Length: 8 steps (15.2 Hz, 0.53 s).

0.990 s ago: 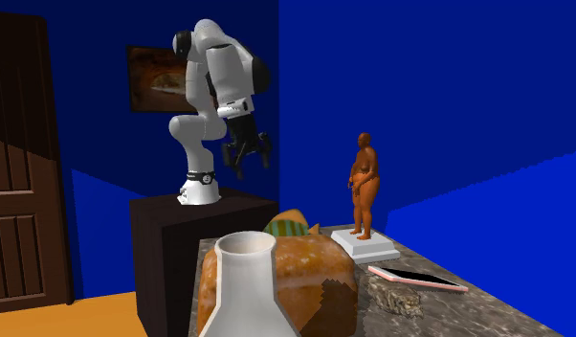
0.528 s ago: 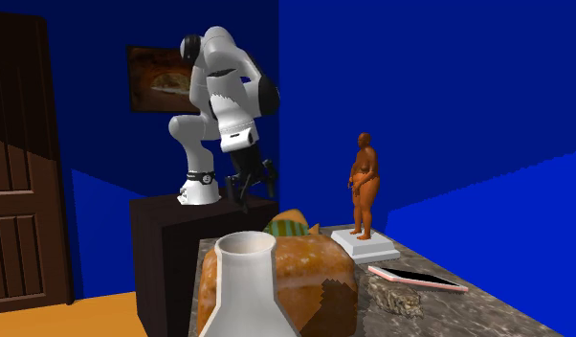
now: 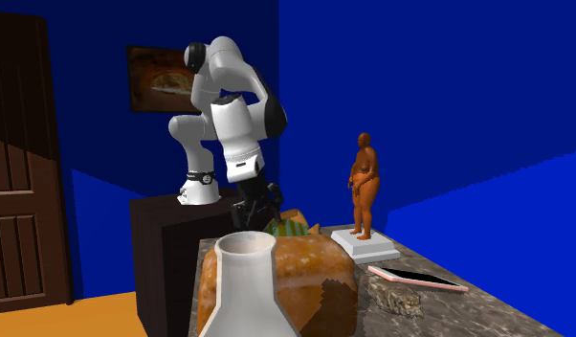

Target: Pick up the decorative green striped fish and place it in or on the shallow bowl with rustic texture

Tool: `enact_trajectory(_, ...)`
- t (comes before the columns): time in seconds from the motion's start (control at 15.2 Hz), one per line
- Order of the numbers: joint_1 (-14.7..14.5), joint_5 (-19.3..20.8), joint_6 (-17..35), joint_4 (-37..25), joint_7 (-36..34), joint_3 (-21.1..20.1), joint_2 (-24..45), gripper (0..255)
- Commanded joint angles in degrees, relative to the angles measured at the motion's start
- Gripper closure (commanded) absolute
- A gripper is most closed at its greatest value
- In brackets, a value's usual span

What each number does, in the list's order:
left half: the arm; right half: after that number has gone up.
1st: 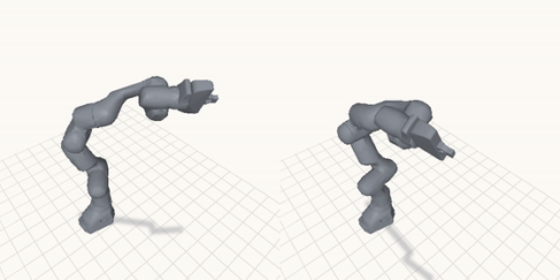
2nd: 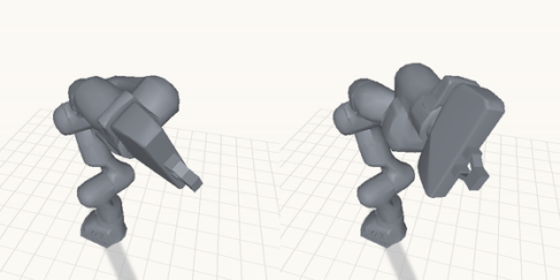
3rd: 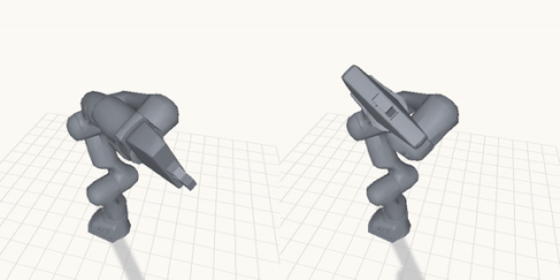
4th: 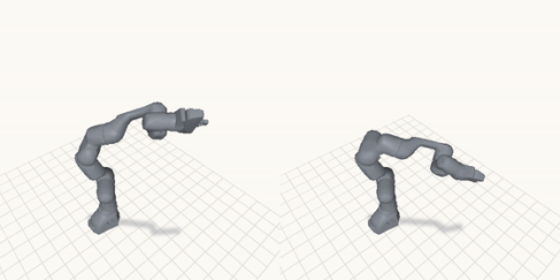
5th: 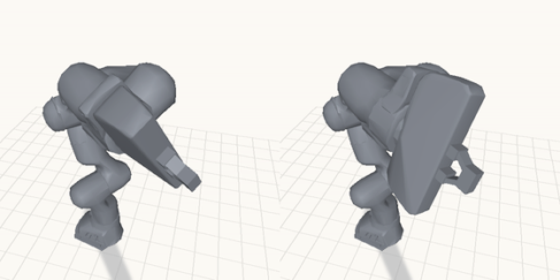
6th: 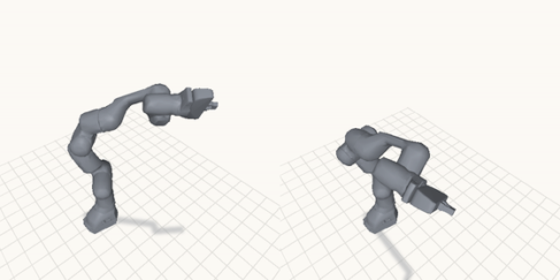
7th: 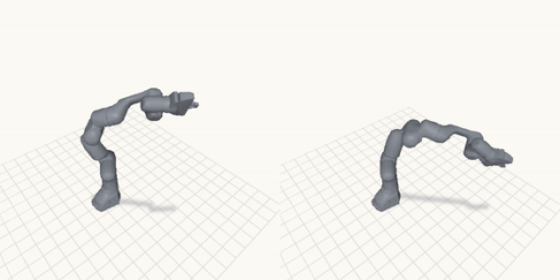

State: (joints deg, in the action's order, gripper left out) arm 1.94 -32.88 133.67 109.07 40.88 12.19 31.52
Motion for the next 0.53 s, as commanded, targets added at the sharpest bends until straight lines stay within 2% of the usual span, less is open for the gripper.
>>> enact_trajectory(0.0,0.1,-0.6,1.0,-0.2,0.5,-0.4,1.2,0)
enact_trajectory(0.46,0.1,-1.1,1.8,-0.3,0.8,-0.8,2.1,0)
